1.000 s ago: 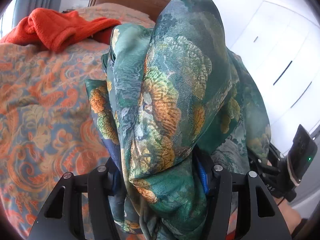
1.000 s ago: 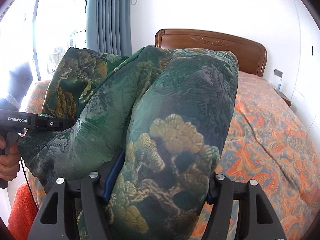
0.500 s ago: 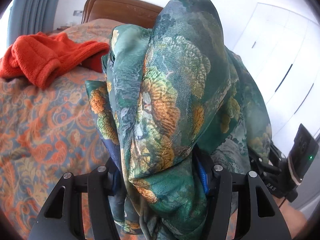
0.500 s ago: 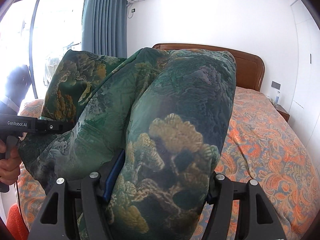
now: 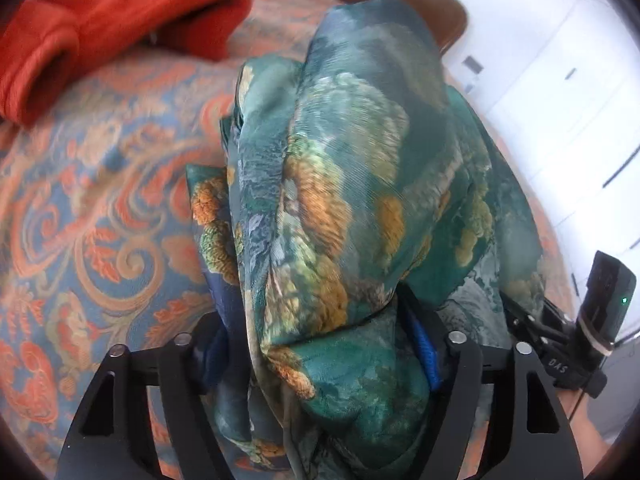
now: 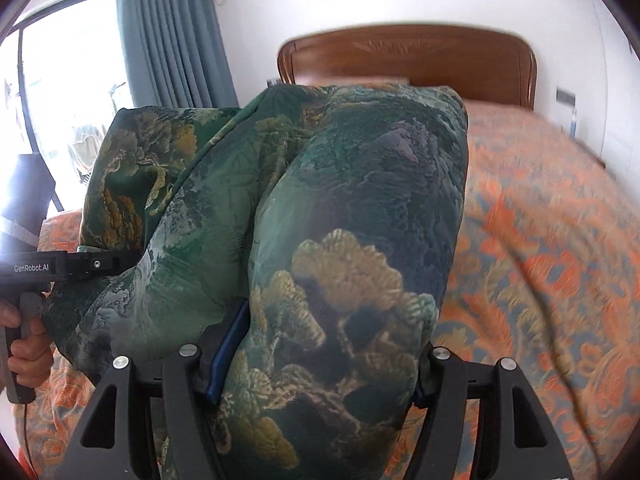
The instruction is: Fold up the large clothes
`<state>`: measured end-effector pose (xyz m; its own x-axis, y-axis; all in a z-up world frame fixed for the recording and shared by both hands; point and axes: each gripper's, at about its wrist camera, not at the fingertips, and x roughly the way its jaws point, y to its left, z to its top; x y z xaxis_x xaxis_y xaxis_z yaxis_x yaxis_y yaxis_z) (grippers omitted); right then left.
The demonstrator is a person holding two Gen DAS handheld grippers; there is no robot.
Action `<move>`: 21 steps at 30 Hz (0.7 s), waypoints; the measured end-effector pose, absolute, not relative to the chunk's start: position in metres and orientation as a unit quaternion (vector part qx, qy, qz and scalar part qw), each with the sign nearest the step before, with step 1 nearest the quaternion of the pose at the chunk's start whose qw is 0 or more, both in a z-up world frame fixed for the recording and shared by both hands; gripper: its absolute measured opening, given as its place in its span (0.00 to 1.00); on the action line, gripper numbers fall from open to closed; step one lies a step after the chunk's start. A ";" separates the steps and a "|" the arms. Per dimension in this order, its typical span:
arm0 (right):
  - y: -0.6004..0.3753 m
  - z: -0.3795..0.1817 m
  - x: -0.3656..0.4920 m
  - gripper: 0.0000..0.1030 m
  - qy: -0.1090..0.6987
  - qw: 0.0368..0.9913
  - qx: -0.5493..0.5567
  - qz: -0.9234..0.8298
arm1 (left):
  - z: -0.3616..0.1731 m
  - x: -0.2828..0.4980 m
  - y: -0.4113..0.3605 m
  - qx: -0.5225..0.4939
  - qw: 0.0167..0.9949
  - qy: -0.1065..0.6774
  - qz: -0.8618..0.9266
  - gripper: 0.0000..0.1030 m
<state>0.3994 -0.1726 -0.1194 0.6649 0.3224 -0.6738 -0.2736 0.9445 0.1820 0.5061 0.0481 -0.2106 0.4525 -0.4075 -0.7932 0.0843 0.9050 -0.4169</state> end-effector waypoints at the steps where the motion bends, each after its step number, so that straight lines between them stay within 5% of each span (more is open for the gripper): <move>1: -0.176 -0.145 0.412 0.69 0.413 0.895 0.051 0.159 | -0.219 0.506 0.052 -0.172 0.837 0.498 -0.146 0.86; 3: -0.186 -0.171 0.420 0.76 0.432 0.884 0.090 0.157 | -0.216 0.499 0.061 -0.180 0.848 0.475 -0.148 0.95; 9: -0.222 -0.148 0.408 0.85 0.413 0.879 0.162 0.172 | -0.146 0.439 0.088 -0.135 0.897 0.390 -0.156 0.94; 15: -0.233 -0.077 0.320 0.87 0.327 0.938 0.042 0.108 | -0.093 0.322 0.070 -0.038 0.950 0.303 -0.066 1.00; 21: -0.234 -0.036 0.198 0.96 0.273 0.960 -0.001 0.059 | -0.082 0.228 0.037 -0.044 0.963 0.263 -0.047 1.00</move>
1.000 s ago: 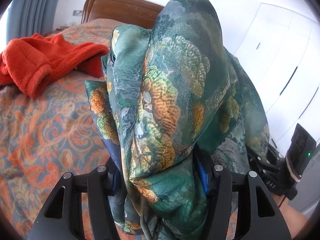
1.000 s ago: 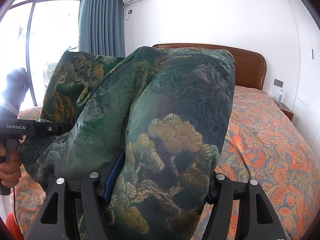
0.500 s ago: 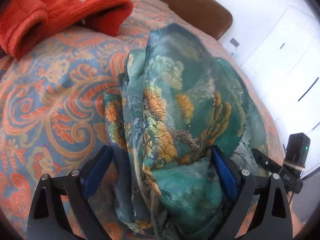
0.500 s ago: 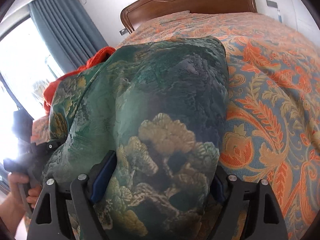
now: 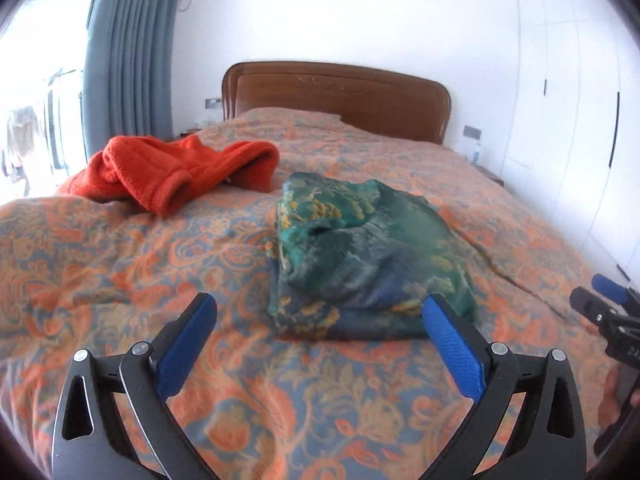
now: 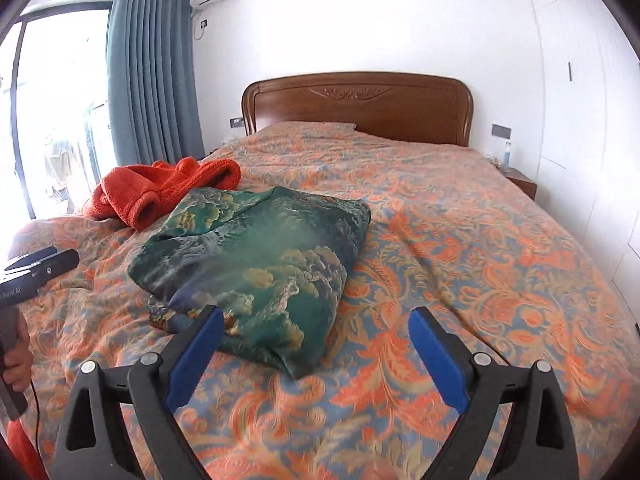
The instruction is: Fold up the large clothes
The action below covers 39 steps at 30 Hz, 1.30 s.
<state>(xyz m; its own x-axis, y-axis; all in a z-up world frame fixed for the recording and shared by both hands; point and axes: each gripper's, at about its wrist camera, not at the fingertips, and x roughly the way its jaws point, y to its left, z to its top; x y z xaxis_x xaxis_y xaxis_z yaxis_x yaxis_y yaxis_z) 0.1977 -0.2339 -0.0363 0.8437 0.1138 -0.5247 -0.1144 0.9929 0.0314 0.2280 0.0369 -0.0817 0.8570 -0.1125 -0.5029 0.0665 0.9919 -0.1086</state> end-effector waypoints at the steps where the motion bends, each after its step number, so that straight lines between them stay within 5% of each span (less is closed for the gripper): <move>1: -0.234 -0.032 0.172 0.98 0.263 0.963 0.008 0.048 | -0.085 0.226 0.027 -0.038 0.964 0.258 -0.046 1.00; 14: -0.234 -0.015 0.026 0.99 0.255 0.967 -0.010 -0.024 | -0.073 0.141 -0.023 0.024 0.967 0.253 -0.010 1.00; 39: -0.209 -0.029 -0.007 0.99 0.313 0.948 -0.041 -0.047 | -0.107 0.122 -0.012 0.027 0.938 0.345 -0.015 1.00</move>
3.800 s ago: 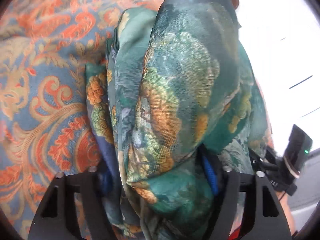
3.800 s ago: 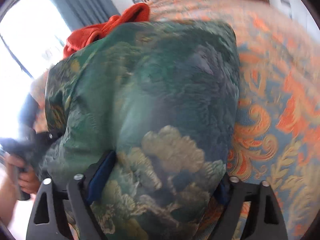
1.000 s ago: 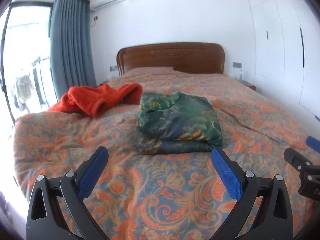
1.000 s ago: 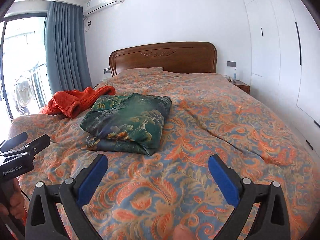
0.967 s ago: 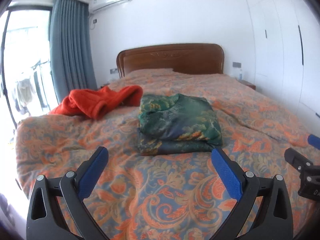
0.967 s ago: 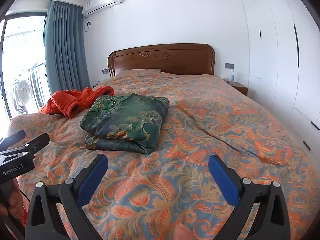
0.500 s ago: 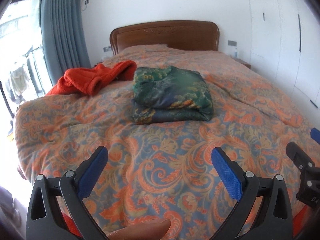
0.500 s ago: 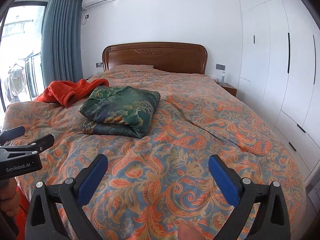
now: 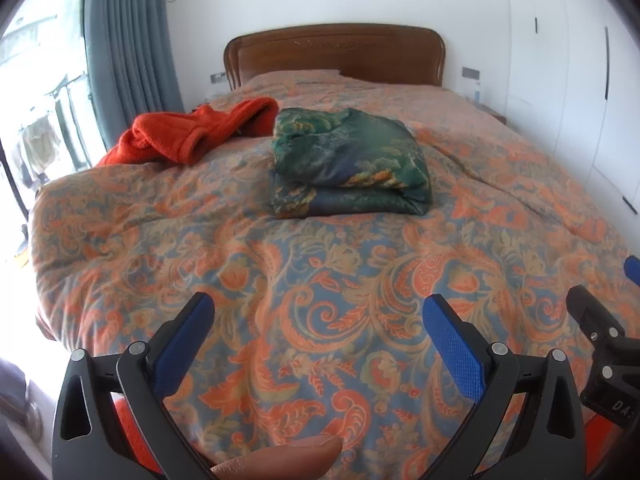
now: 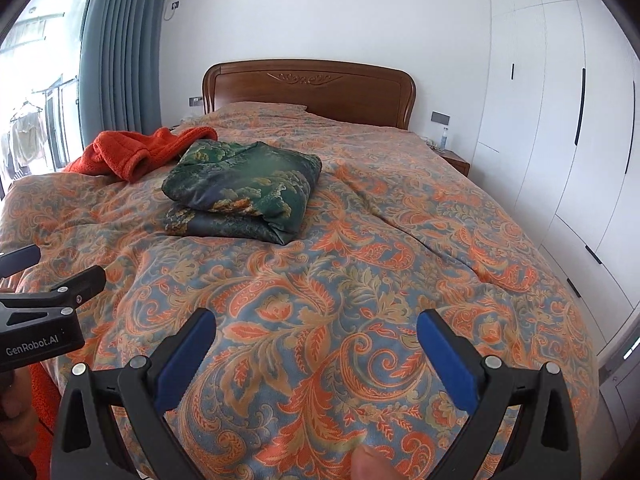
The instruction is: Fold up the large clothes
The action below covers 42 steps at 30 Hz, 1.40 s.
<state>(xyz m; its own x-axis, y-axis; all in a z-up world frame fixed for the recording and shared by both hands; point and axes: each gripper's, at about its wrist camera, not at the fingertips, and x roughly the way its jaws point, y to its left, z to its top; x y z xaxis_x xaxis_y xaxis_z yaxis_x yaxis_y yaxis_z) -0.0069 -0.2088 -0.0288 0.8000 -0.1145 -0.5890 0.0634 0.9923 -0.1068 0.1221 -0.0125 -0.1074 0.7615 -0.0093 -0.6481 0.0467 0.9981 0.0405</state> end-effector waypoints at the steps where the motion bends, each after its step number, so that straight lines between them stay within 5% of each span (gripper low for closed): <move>1: -0.208 -0.028 -0.008 0.99 0.315 0.947 -0.042 -0.051 | -0.108 0.122 -0.013 0.028 0.937 0.347 -0.016 1.00; 42: -0.194 -0.003 -0.024 0.99 0.329 0.941 -0.061 -0.057 | -0.076 0.103 -0.015 0.032 0.940 0.337 -0.037 1.00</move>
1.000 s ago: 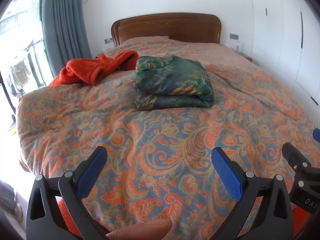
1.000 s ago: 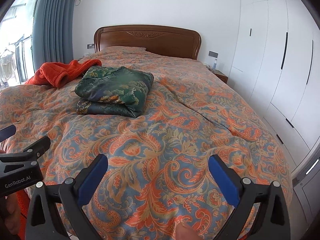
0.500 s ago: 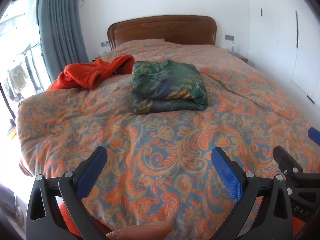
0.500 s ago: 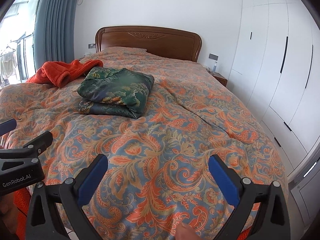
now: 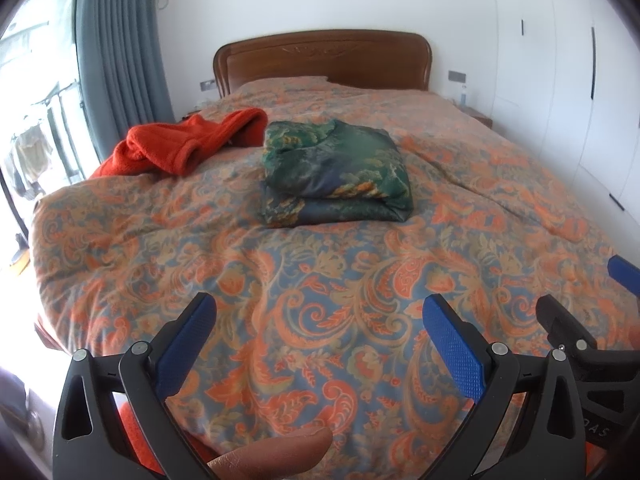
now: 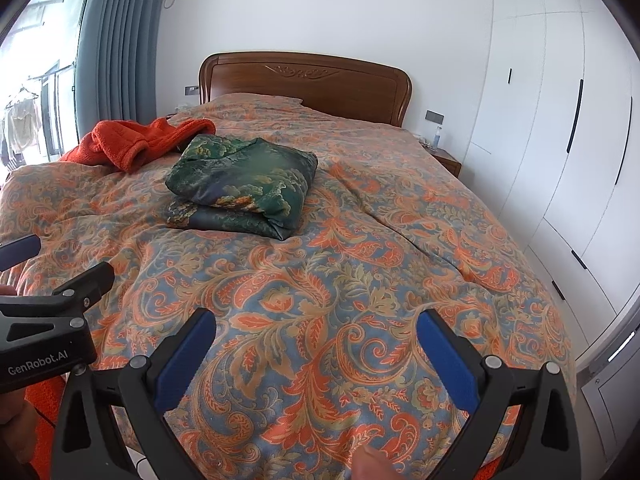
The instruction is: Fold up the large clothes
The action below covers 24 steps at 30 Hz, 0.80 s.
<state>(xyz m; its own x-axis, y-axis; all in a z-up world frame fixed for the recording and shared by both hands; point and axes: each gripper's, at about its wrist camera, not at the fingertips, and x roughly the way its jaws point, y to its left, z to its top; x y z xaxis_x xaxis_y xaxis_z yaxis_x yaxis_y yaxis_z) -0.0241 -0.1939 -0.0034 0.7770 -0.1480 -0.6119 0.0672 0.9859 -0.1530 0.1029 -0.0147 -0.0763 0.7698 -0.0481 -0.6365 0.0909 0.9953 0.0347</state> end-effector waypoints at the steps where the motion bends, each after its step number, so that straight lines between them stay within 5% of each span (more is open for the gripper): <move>1: -0.193 -0.003 -0.024 0.99 0.330 0.940 -0.061 -0.056 | -0.077 0.103 -0.015 0.033 0.940 0.337 -0.037 1.00; 24: -0.192 -0.005 -0.023 0.99 0.342 0.938 -0.048 -0.045 | -0.076 0.100 -0.016 0.037 0.940 0.337 -0.036 1.00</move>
